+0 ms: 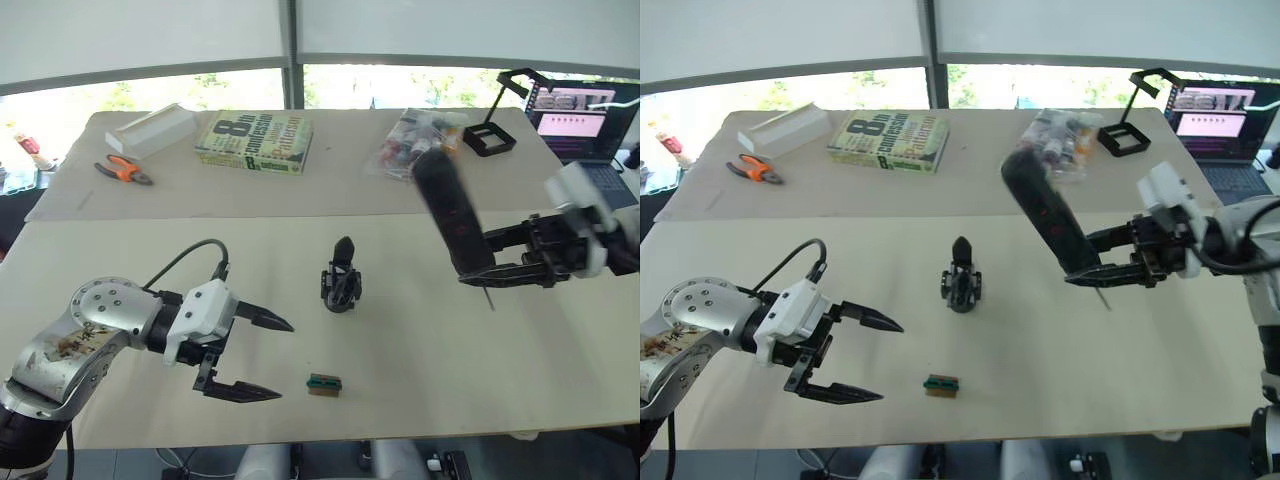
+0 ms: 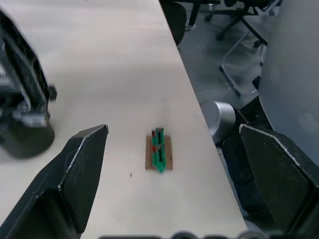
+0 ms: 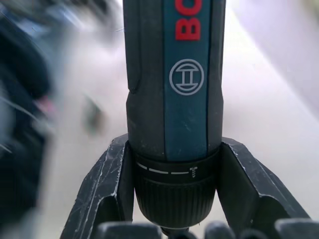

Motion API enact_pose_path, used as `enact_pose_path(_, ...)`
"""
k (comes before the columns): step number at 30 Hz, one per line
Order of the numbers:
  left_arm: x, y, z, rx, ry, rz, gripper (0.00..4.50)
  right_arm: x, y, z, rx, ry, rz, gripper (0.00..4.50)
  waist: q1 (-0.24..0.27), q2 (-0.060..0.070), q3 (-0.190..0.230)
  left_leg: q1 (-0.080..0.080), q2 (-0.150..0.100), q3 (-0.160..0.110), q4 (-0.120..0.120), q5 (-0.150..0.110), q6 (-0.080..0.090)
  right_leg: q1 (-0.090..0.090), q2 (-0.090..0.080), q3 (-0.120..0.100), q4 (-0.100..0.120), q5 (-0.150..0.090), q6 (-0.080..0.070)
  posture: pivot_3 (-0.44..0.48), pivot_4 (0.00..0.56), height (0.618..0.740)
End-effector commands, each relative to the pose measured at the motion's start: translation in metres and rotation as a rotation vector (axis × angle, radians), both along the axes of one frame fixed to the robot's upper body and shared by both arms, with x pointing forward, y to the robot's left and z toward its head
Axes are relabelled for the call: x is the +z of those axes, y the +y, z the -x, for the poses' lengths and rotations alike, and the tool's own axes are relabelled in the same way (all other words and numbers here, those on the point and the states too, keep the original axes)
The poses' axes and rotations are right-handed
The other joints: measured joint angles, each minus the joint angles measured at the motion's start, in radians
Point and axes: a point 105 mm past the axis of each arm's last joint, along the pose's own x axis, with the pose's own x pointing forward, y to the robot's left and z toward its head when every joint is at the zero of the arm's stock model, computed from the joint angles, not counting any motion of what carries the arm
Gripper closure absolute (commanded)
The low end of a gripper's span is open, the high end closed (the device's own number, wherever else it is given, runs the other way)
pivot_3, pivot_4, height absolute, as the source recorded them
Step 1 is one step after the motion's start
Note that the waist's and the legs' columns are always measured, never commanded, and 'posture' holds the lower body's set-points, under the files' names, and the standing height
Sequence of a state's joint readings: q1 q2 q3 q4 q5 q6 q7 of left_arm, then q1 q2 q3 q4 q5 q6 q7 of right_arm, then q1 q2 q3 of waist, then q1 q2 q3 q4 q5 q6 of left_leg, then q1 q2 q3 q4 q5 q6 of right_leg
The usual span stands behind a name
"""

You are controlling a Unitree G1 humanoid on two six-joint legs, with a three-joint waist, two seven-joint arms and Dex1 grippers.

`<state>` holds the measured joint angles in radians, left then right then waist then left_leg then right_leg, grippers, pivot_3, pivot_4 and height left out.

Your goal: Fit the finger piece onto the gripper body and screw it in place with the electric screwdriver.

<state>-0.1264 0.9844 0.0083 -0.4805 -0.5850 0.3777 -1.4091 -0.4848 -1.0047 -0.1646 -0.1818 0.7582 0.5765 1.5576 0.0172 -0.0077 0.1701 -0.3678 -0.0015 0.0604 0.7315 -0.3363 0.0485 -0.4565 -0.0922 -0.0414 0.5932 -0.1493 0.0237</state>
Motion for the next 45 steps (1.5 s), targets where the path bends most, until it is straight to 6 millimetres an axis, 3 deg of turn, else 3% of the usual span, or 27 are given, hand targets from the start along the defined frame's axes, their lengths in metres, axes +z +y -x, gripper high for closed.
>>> enact_pose_path(1,-0.005,0.004,0.003,-0.051,-0.08,-0.015,0.0,0.013,0.037,0.025,0.133,0.005,-0.195,2.6,-0.001,-0.001,0.0,0.0,0.0,0.001,0.001,0.0,0.001,0.0,-0.001,0.001,0.0,0.0,0.0,0.0,0.15,0.74)
enact_pose_path(4,-0.02,0.0,0.011,-0.078,-0.096,-0.007,0.0,0.006,0.072,0.045,0.248,0.012,-0.324,2.6,-0.004,-0.001,0.0,0.0,-0.002,0.002,0.002,-0.002,0.003,0.0,-0.003,0.003,0.0,0.0,0.0,0.0,0.15,0.74)
enact_pose_path(12,-0.053,-0.014,0.003,-0.041,-0.154,0.007,0.0,-0.011,0.117,0.063,0.346,0.027,-0.424,2.6,-0.002,-0.002,0.0,0.001,-0.002,0.002,0.003,-0.001,0.002,0.0,-0.002,0.002,0.001,0.001,-0.001,0.0,0.15,0.74)
enact_pose_path(19,-0.071,-0.026,-0.001,-0.048,-0.188,0.023,0.0,-0.028,0.13,0.061,0.341,0.004,-0.441,2.6,-0.005,-0.002,-0.001,0.001,-0.002,0.002,0.003,-0.001,0.002,0.0,-0.001,0.002,0.001,0.001,-0.001,0.0,0.15,0.74)
enact_pose_path(25,-0.077,-0.034,-0.002,-0.036,-0.179,0.047,0.0,-0.041,0.128,0.051,0.326,-0.035,-0.424,2.6,-0.005,-0.002,-0.001,0.001,-0.002,0.002,0.003,-0.001,0.002,0.0,0.0,0.002,0.001,0.001,-0.001,0.0,0.15,0.74)
enact_pose_path(45,-0.083,-0.047,-0.007,-0.024,-0.183,0.061,0.0,-0.047,0.132,0.049,0.289,-0.016,-0.403,2.6,-0.005,-0.002,-0.001,0.001,-0.001,0.002,0.003,-0.001,0.003,0.0,0.0,0.002,0.001,0.001,-0.001,0.0,0.15,0.74)
